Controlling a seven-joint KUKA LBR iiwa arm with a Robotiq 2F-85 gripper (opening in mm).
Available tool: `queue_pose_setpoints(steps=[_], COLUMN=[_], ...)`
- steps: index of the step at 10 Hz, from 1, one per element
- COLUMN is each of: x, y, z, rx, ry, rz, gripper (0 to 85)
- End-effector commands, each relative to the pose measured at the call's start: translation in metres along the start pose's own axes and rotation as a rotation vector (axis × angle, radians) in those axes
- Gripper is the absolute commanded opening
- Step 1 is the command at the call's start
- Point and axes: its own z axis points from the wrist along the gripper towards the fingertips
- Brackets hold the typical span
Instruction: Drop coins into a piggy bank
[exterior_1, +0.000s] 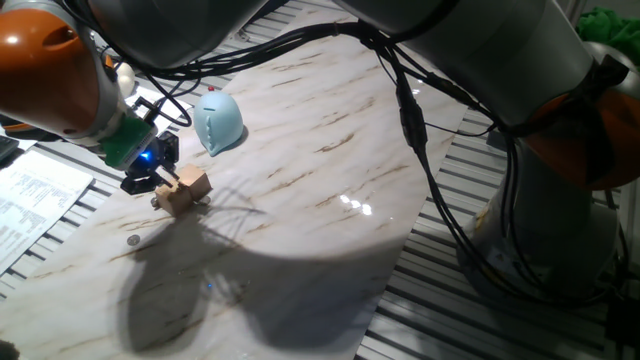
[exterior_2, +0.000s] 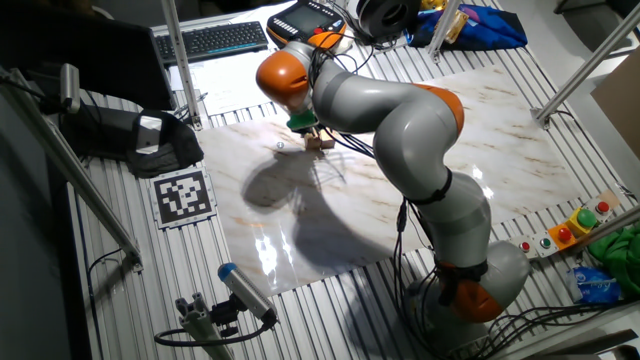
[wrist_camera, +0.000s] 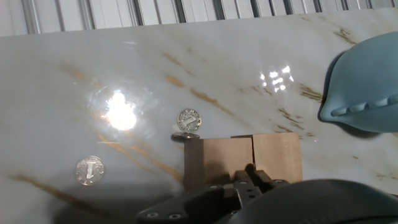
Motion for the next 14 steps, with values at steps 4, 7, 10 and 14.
queue_pose_setpoints(steps=[4,7,10,14], x=[-0.0002,-0.0005,-0.0006,-0.0013], y=[-0.0004,0.0,0.0001,-0.0004], z=[-0.0001,0.0004,0.0003,0.0015], rx=[0.002,-0.005,-0.005,0.001], ry=[-0.002,0.003,0.004,0.0], rz=[0.001,-0.003,-0.011,-0.014], gripper=[34.0,34.0,17.0,17.0])
